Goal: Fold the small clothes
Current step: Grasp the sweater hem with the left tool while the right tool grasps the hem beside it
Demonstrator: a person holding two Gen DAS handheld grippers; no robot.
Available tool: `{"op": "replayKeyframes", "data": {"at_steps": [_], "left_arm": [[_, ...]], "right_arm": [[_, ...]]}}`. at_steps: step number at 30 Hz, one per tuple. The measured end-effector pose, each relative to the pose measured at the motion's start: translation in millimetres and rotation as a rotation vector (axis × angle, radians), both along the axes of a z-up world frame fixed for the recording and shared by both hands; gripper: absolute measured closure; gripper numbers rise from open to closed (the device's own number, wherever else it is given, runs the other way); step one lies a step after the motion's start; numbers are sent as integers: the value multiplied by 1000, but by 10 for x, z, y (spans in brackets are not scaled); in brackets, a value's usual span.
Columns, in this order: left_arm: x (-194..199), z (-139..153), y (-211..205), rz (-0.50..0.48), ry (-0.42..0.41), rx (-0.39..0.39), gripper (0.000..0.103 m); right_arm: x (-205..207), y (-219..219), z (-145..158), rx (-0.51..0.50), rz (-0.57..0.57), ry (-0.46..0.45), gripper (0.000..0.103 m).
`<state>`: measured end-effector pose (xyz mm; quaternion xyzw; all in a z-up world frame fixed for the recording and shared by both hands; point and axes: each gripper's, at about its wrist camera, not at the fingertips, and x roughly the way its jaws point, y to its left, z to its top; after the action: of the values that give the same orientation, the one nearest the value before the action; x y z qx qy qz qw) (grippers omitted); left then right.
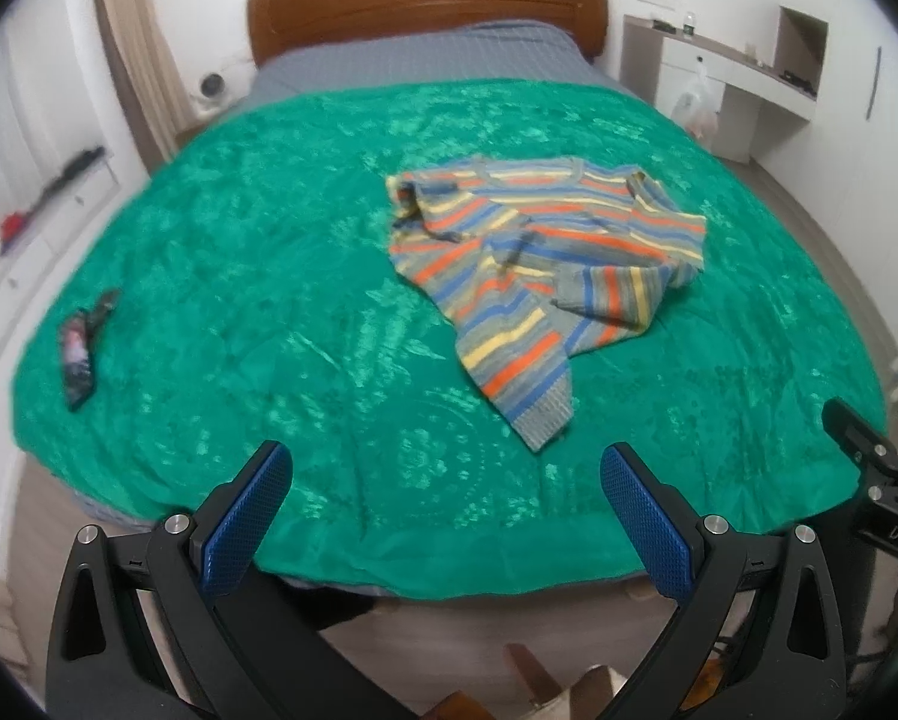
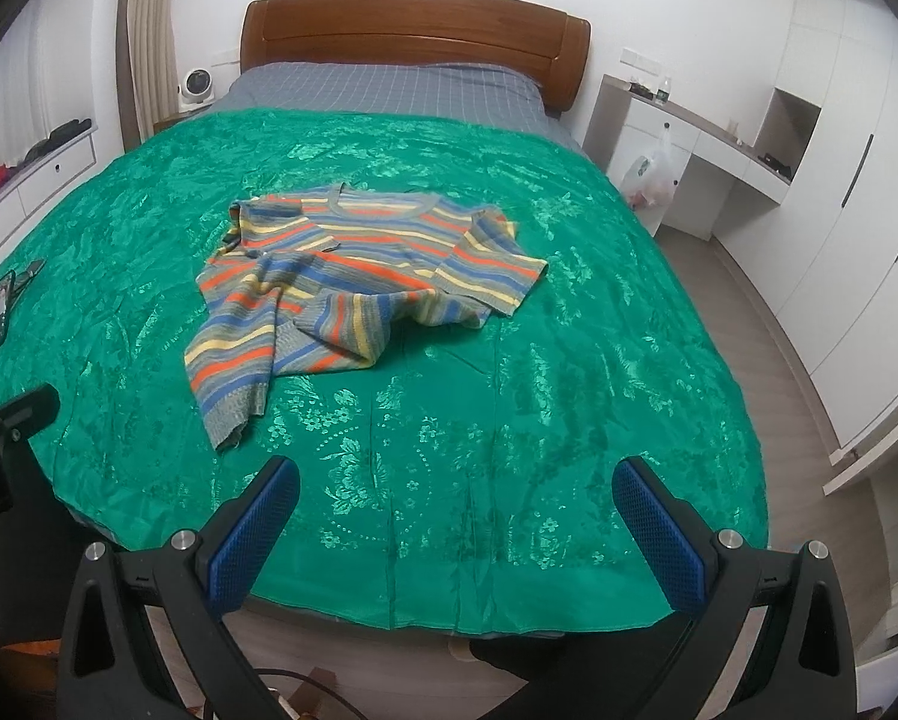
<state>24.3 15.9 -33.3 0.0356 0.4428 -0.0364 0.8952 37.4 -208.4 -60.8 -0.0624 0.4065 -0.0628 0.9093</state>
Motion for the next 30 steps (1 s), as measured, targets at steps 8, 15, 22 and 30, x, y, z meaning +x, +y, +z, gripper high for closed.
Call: {"op": "replayKeyframes", "data": {"at_steps": [8,15,22,30], "left_arm": [[334,-441,195,-59,132,-163,1],[467,-549,55,-67,105,-134,0],[781,-1225,-123,-72,188,-126,4],[953,-1350,-241,-54,180,-119,37]], "right_arm": [[107,-187,-127,85,24,4,0],[220,-285,-310,109,51,-15,0],[876,-213,-826,186,221,30,0],[1800,-160,-1258,353,260,114,9]]}}
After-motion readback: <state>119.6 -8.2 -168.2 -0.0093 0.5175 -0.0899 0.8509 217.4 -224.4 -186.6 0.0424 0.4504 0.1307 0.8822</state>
